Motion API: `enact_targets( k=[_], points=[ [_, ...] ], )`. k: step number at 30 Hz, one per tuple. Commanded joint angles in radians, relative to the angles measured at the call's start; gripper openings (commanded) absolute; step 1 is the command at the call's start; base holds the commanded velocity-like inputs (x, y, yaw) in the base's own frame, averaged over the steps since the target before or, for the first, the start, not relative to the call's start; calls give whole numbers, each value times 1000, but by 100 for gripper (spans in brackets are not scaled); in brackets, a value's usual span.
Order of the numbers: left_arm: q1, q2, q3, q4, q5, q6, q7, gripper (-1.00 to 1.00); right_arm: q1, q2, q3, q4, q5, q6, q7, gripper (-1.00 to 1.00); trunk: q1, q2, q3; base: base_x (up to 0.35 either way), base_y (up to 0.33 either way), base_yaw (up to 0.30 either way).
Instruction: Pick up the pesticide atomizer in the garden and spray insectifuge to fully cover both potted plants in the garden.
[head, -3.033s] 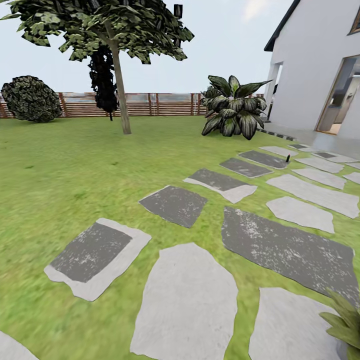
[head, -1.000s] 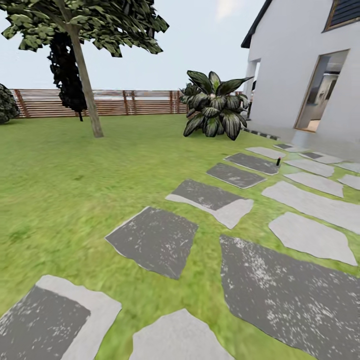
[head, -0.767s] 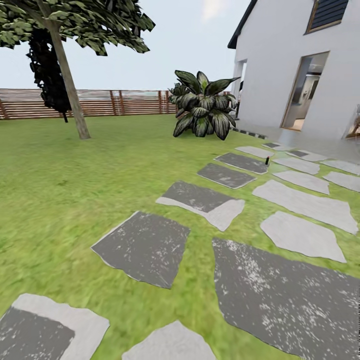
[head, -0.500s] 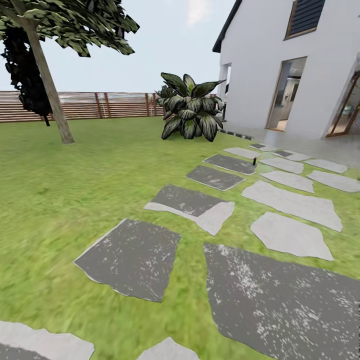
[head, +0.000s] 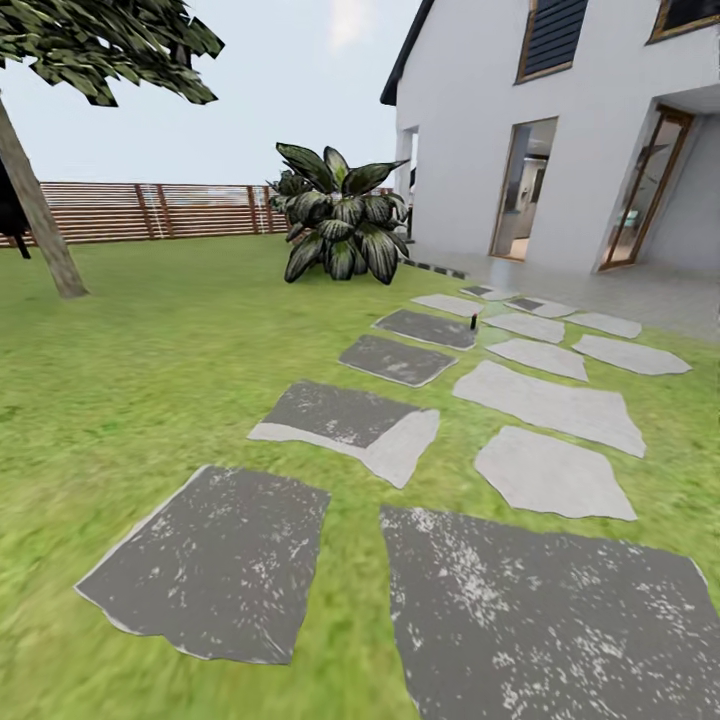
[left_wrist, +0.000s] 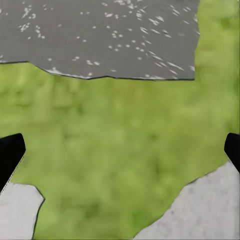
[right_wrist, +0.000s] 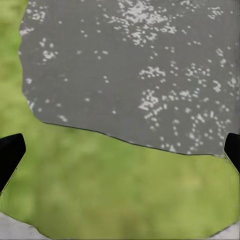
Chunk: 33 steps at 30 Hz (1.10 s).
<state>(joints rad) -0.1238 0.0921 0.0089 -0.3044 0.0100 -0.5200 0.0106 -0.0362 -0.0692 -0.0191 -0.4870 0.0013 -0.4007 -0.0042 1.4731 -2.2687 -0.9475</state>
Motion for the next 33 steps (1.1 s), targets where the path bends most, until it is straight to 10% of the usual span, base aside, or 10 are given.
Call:
enact_targets(
  k=[1,33],
  points=[
    [0,0,0,1,1,-3,1,100,0,0,-1,1,0,-3,0,100,0,0,-1,340,0,-38],
    [0,0,0,1,1,-5,0,100,-1,0,-1,42,2,-6,0,100,0,0,-1,340,0,-2]
  ],
)
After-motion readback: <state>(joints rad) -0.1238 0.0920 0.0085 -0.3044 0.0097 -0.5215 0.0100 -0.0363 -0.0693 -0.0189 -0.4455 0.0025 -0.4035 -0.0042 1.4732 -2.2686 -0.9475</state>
